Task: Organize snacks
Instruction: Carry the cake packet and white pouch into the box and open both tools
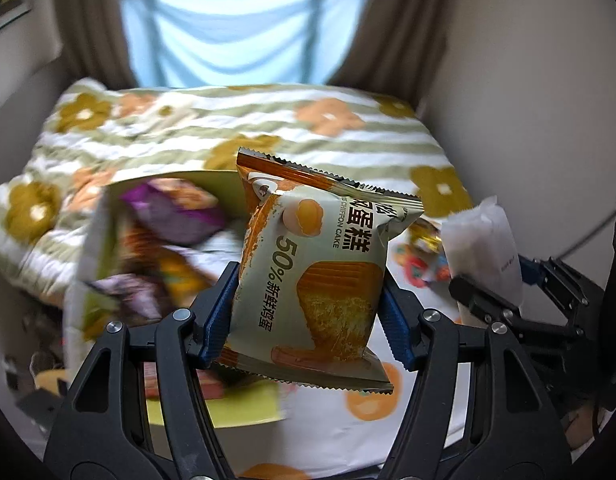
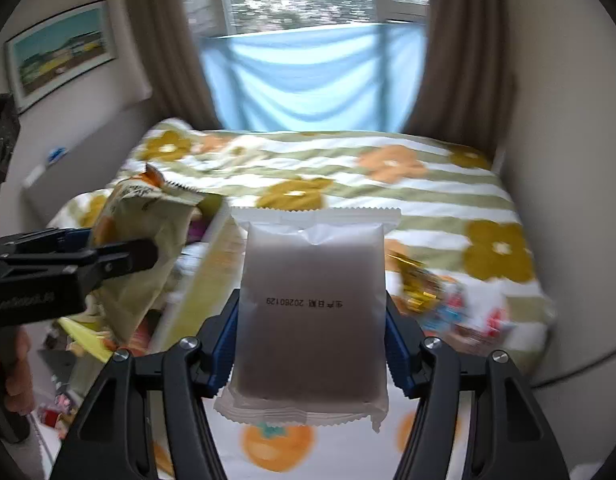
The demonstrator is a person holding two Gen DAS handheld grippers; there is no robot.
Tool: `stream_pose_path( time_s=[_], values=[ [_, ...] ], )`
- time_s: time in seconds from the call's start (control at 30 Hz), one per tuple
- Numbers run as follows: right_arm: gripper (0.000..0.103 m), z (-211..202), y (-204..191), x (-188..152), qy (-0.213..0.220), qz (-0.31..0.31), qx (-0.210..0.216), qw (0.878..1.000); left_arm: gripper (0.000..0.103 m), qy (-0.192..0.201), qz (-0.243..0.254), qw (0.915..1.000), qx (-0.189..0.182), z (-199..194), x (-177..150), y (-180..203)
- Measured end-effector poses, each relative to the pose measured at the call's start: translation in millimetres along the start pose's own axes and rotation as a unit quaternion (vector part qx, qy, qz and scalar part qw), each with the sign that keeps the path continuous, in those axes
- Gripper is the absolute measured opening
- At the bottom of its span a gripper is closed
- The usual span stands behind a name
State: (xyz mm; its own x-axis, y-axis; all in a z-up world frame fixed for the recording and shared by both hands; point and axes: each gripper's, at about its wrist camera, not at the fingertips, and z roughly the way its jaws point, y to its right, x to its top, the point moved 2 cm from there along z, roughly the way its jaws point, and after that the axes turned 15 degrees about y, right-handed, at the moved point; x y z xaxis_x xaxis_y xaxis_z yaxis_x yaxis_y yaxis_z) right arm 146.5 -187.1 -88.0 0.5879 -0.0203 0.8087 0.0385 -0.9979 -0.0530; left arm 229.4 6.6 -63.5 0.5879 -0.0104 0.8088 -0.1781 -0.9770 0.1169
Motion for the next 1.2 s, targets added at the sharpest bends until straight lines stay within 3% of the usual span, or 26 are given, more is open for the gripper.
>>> stream_pose_path(
  time_s=[0.27, 0.43, 0.57, 0.63, 0.67, 0.7, 0.93, 1.2],
  values=[
    [0.058, 34.3, -87.1, -0.6, -0.014, 0.000, 0.062, 0.998, 0.061, -0.010, -0.020, 0.9970, 0.074, -20.7, -12.5, -113.9],
    [0.058, 53.6, -126.1, -8.3, -0.028, 0.007, 0.067, 0.997, 0.061, -0.047, -0.021, 0.9951, 0.084, -7.4, -39.6, -169.8],
    [0.058, 69.5, -146.0, -18.7, -0.040, 0.017, 0.053, 0.998, 0.064, -0.062, -0.014, 0.9948, 0.080, 8.5, -57.6, -186.9],
    [0.058, 74.5, -149.7, -22.4, -0.045, 0.023, 0.047, 0.998, 0.076, -0.066, -0.006, 0.9953, 0.071, 12.8, -64.5, -190.1],
    [0.058, 76.9, -151.4, -25.5, -0.048, 0.026, 0.044, 0.998, 0.093, -0.069, -0.001, 0.9951, 0.071, 16.7, -67.0, -192.4],
    [0.058, 79.6, -154.0, -28.5, -0.052, 0.027, 0.041, 0.997, 0.103, -0.067, 0.004, 0.9949, 0.075, 20.1, -67.9, -196.0],
    [0.058, 83.7, -166.6, -38.6, -0.069, 0.011, 0.030, 0.997, 0.103, -0.075, 0.010, 0.9950, 0.065, 18.4, -82.9, -195.2],
    [0.058, 100.7, -183.3, -49.3, -0.085, -0.006, 0.048, 0.995, 0.103, -0.059, 0.009, 0.9950, 0.079, -0.6, -86.1, -199.6]
  ],
)
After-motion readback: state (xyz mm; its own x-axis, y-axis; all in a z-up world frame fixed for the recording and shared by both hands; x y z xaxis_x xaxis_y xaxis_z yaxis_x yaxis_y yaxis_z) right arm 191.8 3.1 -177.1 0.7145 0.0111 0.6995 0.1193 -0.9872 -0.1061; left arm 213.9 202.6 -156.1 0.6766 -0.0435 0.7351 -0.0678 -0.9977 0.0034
